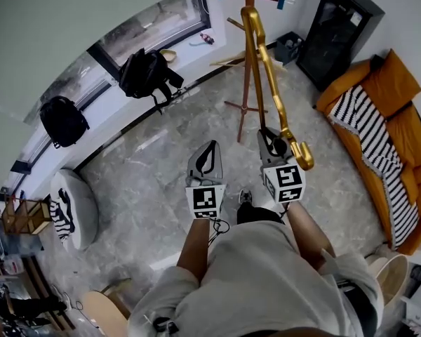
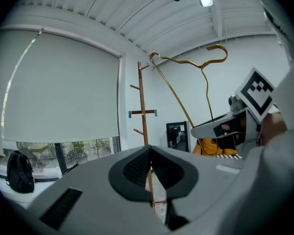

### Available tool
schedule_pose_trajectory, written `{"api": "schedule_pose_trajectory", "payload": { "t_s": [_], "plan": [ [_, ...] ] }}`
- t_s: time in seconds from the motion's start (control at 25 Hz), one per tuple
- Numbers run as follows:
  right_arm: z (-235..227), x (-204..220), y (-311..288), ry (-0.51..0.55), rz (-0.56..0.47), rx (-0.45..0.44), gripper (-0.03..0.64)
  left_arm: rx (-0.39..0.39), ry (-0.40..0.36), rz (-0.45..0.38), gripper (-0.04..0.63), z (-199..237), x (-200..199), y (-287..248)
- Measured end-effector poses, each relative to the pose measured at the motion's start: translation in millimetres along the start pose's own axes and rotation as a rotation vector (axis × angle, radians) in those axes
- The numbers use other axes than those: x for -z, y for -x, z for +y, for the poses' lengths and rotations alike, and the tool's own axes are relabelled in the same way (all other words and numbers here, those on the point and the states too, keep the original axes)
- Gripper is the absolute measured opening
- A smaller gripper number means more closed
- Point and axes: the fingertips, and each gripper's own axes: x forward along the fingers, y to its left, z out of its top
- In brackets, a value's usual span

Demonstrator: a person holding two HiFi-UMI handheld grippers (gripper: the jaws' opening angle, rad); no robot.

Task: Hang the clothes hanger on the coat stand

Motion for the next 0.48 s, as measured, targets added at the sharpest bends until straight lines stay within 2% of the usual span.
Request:
{"api": "schedule_pose_trajectory", "payload": {
  "t_s": [0.16,0.48],
  "plan": [
    [-14.8,5.6,-33.5,0.01,0.053,-0.054,0.041,0.007,-0.011,0.013,0.009,4.6,-1.5,-39.1],
    [-24.2,23.5,-80.6,0.003,0.195,-0.167,0.041,-0.032,-0.024,0.03,0.009,23.9,6.2,-87.1]
  ]
}}
